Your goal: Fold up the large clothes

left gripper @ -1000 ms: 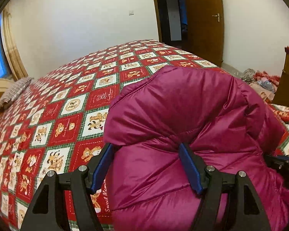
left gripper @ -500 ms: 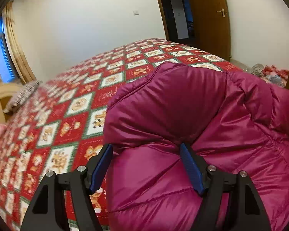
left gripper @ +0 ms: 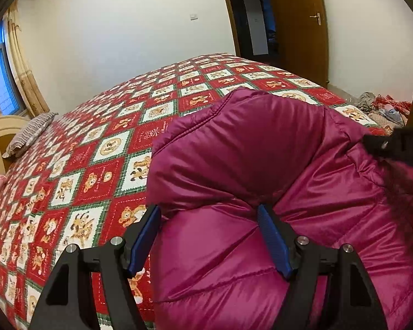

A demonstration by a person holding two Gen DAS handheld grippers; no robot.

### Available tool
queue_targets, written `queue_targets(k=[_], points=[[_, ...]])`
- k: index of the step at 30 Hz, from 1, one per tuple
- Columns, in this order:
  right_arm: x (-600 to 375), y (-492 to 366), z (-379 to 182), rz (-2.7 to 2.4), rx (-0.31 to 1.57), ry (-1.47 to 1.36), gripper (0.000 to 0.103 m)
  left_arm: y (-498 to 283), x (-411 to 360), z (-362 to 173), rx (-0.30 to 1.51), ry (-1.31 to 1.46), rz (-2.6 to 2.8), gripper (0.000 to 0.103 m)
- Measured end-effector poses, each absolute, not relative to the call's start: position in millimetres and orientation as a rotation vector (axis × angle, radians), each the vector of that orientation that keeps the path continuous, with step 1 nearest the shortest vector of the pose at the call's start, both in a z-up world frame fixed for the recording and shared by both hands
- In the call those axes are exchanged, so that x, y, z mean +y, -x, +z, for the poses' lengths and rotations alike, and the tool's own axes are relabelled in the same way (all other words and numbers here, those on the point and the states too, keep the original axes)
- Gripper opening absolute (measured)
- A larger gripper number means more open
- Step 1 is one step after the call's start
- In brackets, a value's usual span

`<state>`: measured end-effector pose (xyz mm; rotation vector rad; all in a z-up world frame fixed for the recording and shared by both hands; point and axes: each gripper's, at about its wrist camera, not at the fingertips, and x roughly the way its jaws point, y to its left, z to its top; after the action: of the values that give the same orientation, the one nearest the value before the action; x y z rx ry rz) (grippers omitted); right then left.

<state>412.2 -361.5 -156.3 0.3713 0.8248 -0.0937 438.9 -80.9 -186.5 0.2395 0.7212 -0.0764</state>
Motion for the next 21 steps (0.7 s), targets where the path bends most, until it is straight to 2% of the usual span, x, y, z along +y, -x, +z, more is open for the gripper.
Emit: queue_targets(k=[9, 15, 21], points=[[-359.9, -415.6, -184.6, -0.043, 0.814, -0.387, 0.032, -462.4, -73.2, -162.3, 0.733, -0.231, -0.164, 0.075], [-356.1, -419.2, -188.7, -0.041, 0.836, -0.361, 0.033, -514.0, -74.0, -165.2, 0.769, -0.207, -0.105, 0.096], [-360.1, -418.3, -191.3, -0.029, 0.832, -0.391, 0.033, -545.9, -80.3, -192.9, 0.81, -0.275, -0.021, 0.096]])
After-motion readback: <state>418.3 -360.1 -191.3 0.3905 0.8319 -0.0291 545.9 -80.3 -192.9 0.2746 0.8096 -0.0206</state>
